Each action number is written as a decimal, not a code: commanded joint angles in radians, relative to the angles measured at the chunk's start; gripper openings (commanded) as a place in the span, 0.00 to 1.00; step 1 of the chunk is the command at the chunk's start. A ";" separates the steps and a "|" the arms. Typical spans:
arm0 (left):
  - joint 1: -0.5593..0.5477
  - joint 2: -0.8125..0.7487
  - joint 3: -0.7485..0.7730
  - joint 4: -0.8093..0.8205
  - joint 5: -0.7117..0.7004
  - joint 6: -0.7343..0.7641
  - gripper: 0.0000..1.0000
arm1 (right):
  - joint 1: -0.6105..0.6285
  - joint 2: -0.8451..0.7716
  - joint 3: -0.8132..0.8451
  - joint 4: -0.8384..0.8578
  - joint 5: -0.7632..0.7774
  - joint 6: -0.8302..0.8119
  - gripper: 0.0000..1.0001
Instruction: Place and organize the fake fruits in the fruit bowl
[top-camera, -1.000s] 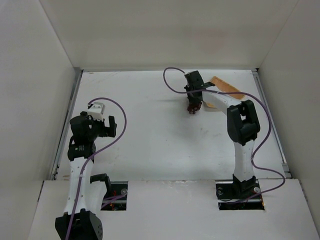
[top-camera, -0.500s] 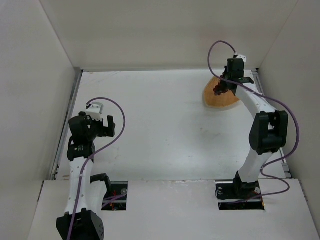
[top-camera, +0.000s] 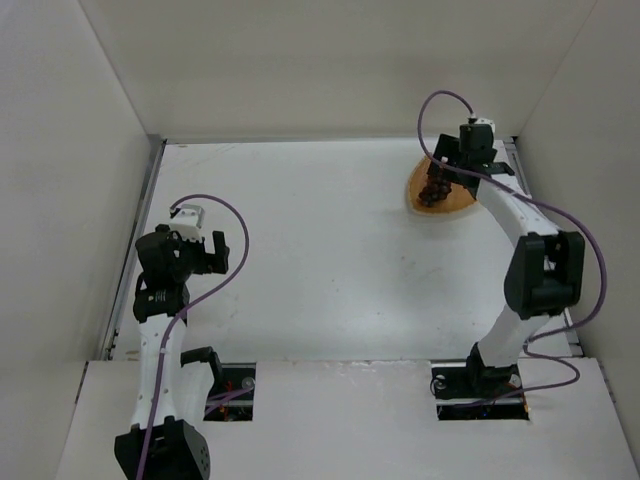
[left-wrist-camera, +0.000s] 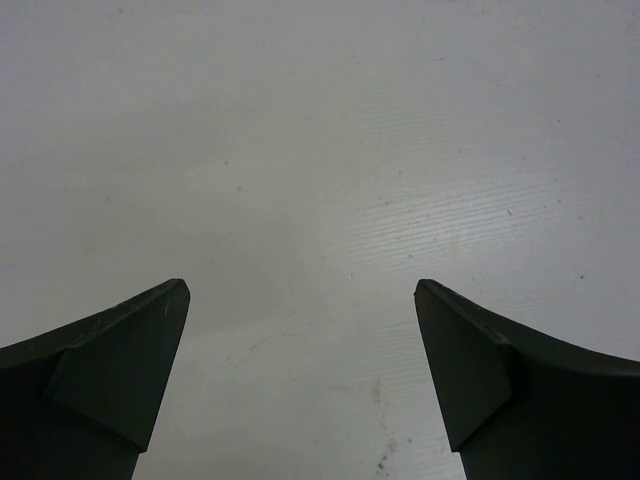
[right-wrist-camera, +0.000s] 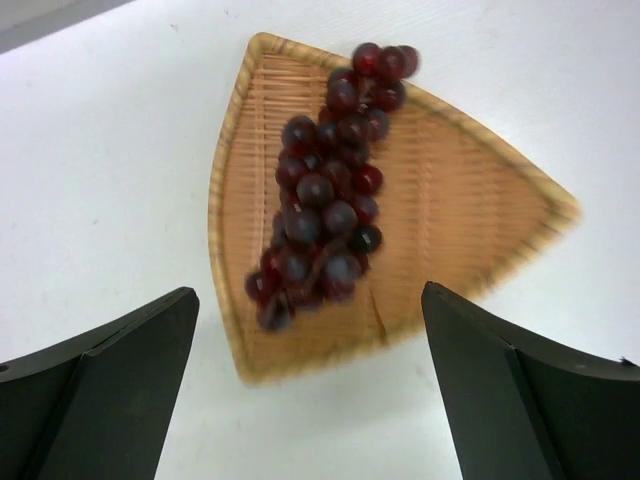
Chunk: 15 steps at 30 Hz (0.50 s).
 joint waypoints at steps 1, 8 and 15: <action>0.015 -0.012 0.066 -0.010 0.016 -0.026 1.00 | -0.028 -0.239 -0.123 0.073 0.049 0.013 1.00; 0.024 -0.005 0.070 -0.015 0.016 -0.037 1.00 | -0.204 -0.569 -0.512 0.071 0.117 0.134 1.00; 0.013 0.014 0.087 -0.009 0.019 -0.046 1.00 | -0.437 -0.887 -0.766 0.065 0.091 0.265 1.00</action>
